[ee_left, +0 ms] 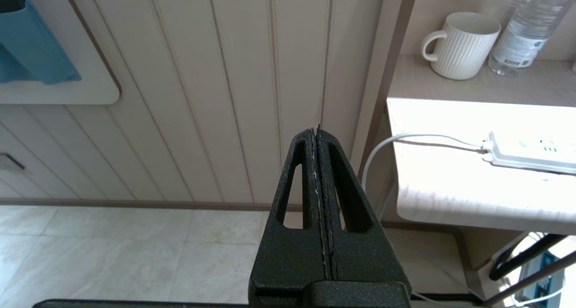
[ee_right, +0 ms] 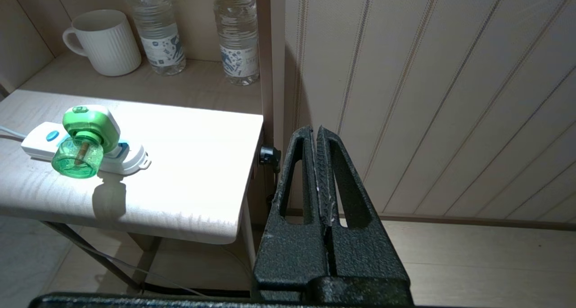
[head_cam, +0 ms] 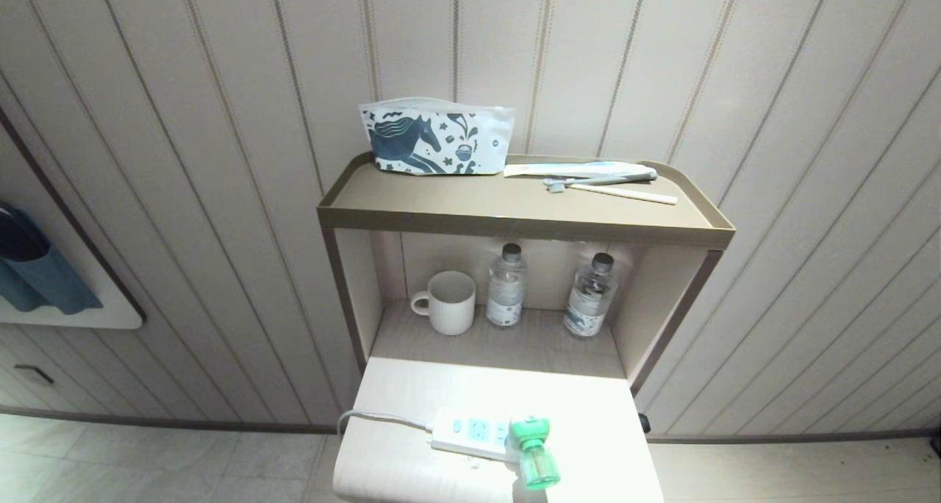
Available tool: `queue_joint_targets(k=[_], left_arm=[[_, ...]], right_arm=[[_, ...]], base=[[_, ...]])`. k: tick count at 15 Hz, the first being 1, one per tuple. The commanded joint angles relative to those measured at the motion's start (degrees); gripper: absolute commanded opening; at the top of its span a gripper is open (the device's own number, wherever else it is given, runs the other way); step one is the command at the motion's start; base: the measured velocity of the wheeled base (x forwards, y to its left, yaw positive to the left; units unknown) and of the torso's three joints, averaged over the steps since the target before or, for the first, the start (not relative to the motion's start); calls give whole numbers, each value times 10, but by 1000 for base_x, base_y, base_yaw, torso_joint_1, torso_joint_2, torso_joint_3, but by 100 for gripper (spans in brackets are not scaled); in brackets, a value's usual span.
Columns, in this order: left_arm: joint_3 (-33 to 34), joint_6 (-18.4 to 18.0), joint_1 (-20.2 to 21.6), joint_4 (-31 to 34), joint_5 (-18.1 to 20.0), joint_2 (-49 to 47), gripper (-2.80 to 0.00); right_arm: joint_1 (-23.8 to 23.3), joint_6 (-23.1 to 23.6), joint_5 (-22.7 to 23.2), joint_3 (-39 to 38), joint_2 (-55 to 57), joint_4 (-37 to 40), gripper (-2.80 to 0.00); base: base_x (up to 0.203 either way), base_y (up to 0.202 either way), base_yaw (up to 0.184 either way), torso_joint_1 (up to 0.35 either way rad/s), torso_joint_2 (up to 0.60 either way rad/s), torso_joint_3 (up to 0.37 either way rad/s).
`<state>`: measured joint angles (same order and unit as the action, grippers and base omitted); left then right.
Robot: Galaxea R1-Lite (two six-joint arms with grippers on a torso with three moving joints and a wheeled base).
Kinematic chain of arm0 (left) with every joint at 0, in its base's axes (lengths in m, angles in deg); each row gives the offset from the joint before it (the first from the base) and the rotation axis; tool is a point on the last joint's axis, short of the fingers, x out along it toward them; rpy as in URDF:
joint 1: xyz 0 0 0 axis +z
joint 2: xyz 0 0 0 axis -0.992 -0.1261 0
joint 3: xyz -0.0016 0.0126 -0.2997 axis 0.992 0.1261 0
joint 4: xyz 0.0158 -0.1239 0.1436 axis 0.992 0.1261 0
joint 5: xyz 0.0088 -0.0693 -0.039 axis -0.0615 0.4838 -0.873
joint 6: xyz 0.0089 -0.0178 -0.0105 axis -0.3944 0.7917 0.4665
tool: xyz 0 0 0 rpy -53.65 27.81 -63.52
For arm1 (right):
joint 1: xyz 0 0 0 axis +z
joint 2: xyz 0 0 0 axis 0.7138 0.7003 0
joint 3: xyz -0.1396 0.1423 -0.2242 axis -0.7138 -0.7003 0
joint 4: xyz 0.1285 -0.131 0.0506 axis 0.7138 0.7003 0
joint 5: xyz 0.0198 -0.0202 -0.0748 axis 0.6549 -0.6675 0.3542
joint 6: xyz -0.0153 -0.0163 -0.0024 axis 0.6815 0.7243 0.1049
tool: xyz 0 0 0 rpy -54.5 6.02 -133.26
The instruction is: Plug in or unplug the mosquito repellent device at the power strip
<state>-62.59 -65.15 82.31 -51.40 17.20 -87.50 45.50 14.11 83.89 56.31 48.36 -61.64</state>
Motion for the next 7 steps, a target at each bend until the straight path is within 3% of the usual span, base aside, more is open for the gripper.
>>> queue_joint_targets(k=[1, 7], left_arm=[[0, 0, 0, 0, 0, -1, -280], [0, 0, 0, 0, 0, -1, -280]], right_arm=[[0, -1, 0, 0, 2, 1, -280], [0, 1, 1, 0, 1, 1, -280]], base=[[0, 0, 0, 0, 0, 0], [0, 0, 0, 0, 0, 0]])
